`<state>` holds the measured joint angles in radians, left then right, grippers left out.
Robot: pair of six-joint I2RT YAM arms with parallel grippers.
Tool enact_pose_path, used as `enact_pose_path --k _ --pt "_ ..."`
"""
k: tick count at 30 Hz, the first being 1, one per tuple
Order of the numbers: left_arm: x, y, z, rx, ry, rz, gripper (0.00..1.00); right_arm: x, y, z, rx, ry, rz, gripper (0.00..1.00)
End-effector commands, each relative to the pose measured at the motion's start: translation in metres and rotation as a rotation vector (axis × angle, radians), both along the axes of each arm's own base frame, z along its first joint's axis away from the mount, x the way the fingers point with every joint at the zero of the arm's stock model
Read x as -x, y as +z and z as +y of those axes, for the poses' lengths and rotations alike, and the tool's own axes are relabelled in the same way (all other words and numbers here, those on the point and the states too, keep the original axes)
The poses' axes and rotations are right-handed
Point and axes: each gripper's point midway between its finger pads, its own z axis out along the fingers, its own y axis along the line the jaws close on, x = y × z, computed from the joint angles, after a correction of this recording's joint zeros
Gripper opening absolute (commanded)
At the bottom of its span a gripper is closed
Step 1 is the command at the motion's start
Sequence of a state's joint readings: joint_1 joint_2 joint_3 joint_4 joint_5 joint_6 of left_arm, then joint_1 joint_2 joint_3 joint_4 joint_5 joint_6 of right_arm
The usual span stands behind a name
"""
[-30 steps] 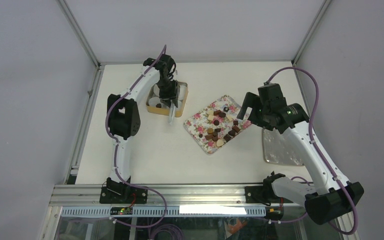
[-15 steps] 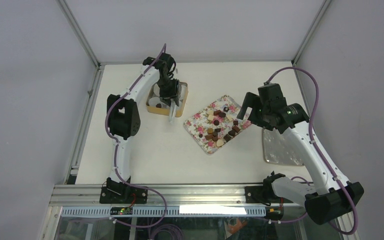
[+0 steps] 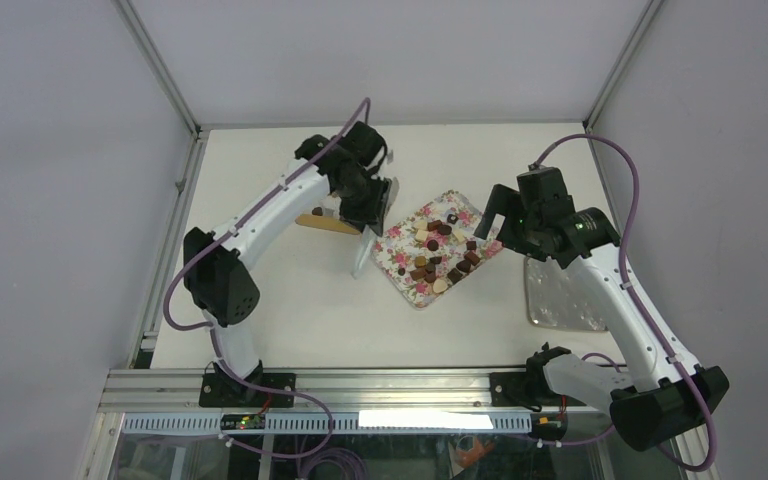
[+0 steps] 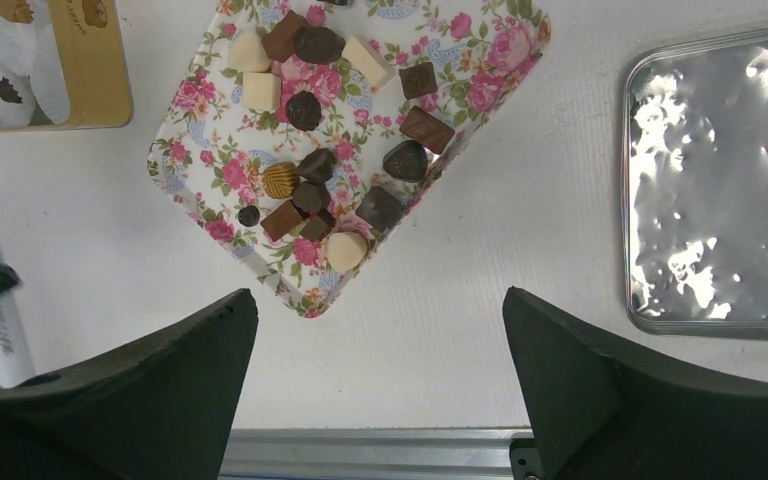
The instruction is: Pack the chocolate
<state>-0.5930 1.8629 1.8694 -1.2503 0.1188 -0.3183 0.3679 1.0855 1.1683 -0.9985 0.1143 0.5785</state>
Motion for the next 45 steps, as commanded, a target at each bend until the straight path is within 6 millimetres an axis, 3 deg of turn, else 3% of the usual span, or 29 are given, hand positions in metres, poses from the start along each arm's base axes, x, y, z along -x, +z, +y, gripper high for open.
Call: enact_pose_path --k 1,8,12,32,45 --pt "0.033 -0.023 -0.023 0.005 -0.027 0.041 0.38 -0.005 0.020 0.003 -0.045 -0.004 -0.071 0.98" --pt "0.063 -0.066 -0.047 -0.054 -0.096 0.100 0.39 -0.004 0.019 0.003 -0.043 -0.006 -0.065 0.97" --pt "0.071 -0.084 -0.054 -0.078 -0.135 0.128 0.47 -0.005 0.020 0.002 -0.040 -0.007 -0.069 0.97" --pt "0.049 -0.108 -0.087 -0.060 -0.163 0.157 0.52 -0.004 0.019 0.004 -0.046 -0.005 -0.063 0.97" --pt "0.037 -0.118 -0.095 -0.094 -0.166 0.176 0.52 -0.004 0.020 0.005 -0.048 0.003 -0.065 0.97"
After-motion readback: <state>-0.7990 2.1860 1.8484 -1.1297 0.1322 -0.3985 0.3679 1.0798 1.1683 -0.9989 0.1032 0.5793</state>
